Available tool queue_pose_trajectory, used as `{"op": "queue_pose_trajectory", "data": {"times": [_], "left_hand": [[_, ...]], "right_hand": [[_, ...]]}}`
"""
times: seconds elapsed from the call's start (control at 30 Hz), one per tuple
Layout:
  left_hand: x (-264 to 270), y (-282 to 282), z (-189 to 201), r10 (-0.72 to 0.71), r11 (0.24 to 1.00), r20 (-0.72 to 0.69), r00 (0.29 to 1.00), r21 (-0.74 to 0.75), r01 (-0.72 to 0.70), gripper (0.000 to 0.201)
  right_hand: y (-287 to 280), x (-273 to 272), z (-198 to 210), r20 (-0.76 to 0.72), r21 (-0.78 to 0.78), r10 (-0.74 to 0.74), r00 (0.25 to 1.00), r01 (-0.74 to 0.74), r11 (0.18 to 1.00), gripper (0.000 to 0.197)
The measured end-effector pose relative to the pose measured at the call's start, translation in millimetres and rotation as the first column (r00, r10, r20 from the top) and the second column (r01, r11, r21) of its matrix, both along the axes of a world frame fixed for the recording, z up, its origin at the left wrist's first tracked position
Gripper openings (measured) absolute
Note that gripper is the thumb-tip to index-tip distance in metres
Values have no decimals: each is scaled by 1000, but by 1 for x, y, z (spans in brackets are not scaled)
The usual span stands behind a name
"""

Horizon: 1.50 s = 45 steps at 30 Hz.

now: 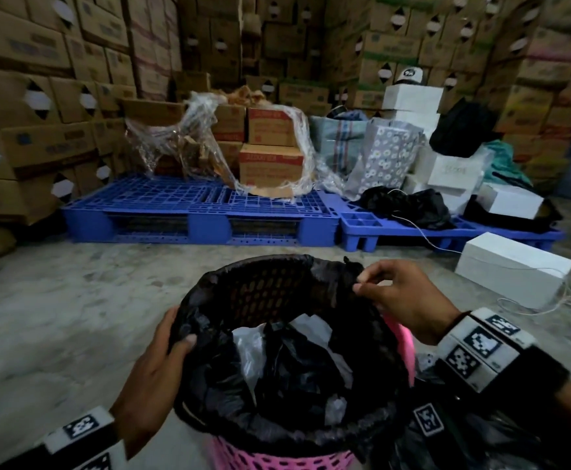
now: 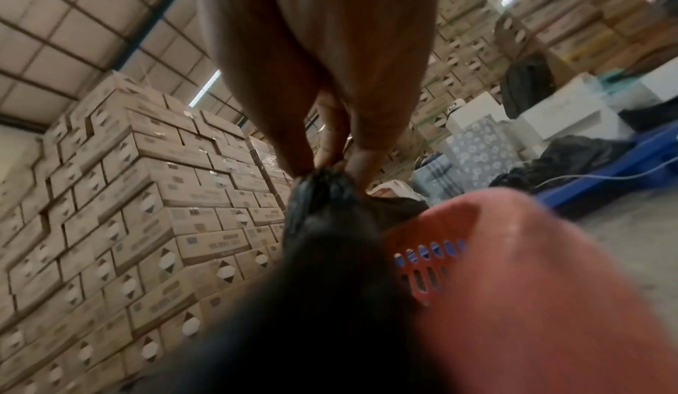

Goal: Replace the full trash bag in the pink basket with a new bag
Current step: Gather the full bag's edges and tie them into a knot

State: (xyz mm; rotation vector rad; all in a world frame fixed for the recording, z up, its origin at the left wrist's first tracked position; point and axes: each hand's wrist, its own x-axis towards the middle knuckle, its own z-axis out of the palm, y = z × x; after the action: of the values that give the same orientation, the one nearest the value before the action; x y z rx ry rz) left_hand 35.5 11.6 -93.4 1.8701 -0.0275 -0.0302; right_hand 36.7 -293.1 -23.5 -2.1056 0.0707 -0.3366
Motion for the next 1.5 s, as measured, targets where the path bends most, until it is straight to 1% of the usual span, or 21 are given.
{"op": "queue_pose_trajectory", "data": {"times": [0.07, 0.13, 0.2, 0.27, 0.3, 0.37, 0.43, 0.53, 0.6, 0.67, 0.77, 0.83, 0.9, 0.97, 1.03, 1.13, 1.17, 1.23, 1.3, 1.37, 1.5], "left_hand": [[4, 9, -7, 84, 995, -71, 994, -45, -87, 51], [8, 18, -17, 154, 982, -154, 976, -86, -169, 50], [8, 21, -20, 161, 964, -295, 942, -157, -214, 45], [6, 18, -20, 101, 953, -442, 891, -215, -214, 42], [5, 21, -21, 64, 954, -482, 874, -229, -196, 41], [3, 23, -23, 11, 960, -486, 874, -239, -145, 33], [2, 25, -24, 39, 964, -444, 895, -218, -149, 29], [4, 34, -8, 170, 937, -358, 918, -229, -263, 34], [12, 45, 19, 286, 915, -212, 934, -227, -332, 31], [20, 51, 58, 322, 921, -27, 946, -220, -320, 28], [24, 39, 117, 204, 964, 179, 962, -210, -165, 22], [21, 19, 148, 40, 987, 266, 963, -163, 5, 19], [15, -4, 167, -181, 978, 287, 941, -46, 202, 19], [8, -22, 175, -358, 933, 248, 900, 46, 358, 20], [3, -37, 175, -452, 891, 198, 870, 64, 449, 21], [-4, -48, 170, -481, 869, 149, 864, -51, 492, 22], [-5, -50, 167, -496, 858, 128, 859, -78, 507, 23], [-7, -56, 161, -536, 838, 134, 833, -36, 545, 25], [-10, -59, 159, -540, 839, 191, 819, 48, 542, 26], [-10, -58, 160, -519, 854, 274, 810, 144, 499, 26], [-8, -53, 159, -478, 875, 493, 727, 337, 347, 21]], "right_hand": [[9, 1, 8, 42, 102, 15, 999, -19, 995, 21], [18, 1, 19, 109, 85, 59, 992, -69, 994, 29], [31, -1, 28, 166, -41, 111, 980, -106, 994, 32], [45, -5, 32, 217, -211, 151, 964, -104, 972, 31], [55, -7, 31, 224, -268, 181, 958, -118, 956, 32], [69, -10, 30, 204, -293, 256, 945, -190, 937, 40], [77, -13, 30, 190, -269, 306, 933, -251, 930, 43], [78, -21, 34, 274, -223, 324, 905, -268, 937, 42], [78, -28, 38, 324, -276, 319, 890, -234, 932, 38], [78, -29, 43, 324, -363, 281, 903, -156, 919, 34], [78, -24, 50, 242, -377, 205, 948, -102, 921, 36], [78, -18, 53, 75, -217, 178, 981, -158, 963, 41], [75, -14, 58, -150, -47, 186, 971, -195, 980, 57], [69, -10, 65, -270, -54, 192, 944, -214, 975, 67], [62, -12, 74, -246, -121, 190, 951, -225, 967, 59], [61, -22, 83, -37, -134, 226, 973, -229, 964, 43], [63, -25, 85, 28, -145, 247, 969, -240, 960, 41], [66, -30, 85, 71, -147, 324, 943, -311, 939, 42], [70, -32, 82, 51, -138, 436, 899, -426, 894, 43], [73, -33, 78, 50, -144, 513, 857, -502, 852, 32], [78, -31, 71, 151, -140, 523, 839, -505, 851, 6]]}}
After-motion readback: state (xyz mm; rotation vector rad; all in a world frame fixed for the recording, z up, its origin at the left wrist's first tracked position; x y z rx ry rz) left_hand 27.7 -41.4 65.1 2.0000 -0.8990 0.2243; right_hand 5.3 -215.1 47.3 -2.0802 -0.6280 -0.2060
